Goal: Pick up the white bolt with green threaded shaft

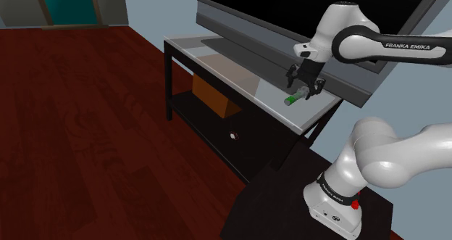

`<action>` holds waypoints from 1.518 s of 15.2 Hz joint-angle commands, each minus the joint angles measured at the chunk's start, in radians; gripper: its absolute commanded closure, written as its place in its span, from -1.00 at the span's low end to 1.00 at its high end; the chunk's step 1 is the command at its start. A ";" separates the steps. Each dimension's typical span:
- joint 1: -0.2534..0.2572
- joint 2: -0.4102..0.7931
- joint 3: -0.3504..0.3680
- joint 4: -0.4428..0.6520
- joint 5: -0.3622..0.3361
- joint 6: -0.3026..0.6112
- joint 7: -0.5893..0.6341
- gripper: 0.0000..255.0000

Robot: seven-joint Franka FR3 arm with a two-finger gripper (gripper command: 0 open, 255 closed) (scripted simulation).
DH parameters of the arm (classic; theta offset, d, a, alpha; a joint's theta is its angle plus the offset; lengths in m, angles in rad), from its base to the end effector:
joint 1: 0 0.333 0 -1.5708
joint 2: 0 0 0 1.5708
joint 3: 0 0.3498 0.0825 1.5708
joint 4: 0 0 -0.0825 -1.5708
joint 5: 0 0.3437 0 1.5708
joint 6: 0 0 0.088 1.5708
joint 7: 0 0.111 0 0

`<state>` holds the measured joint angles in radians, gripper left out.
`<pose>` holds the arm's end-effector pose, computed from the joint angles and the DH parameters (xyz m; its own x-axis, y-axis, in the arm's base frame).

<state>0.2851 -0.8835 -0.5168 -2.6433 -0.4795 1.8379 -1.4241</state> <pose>0.2400 -0.1235 0.4947 0.0891 0.9937 -0.0685 0.9955 -0.0867 0.0384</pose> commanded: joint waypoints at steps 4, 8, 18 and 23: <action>-0.003 0.016 -0.031 -0.053 -0.031 0.071 -0.005 -1.00; -0.005 0.022 -0.040 -0.070 -0.039 0.094 -0.001 1.00; -0.003 0.018 -0.035 -0.059 -0.034 0.079 -0.004 1.00; 0.005 0.004 -0.006 -0.003 -0.007 0.009 -0.012 1.00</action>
<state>0.2872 -0.8777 -0.5307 -2.6583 -0.4934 1.8616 -1.4364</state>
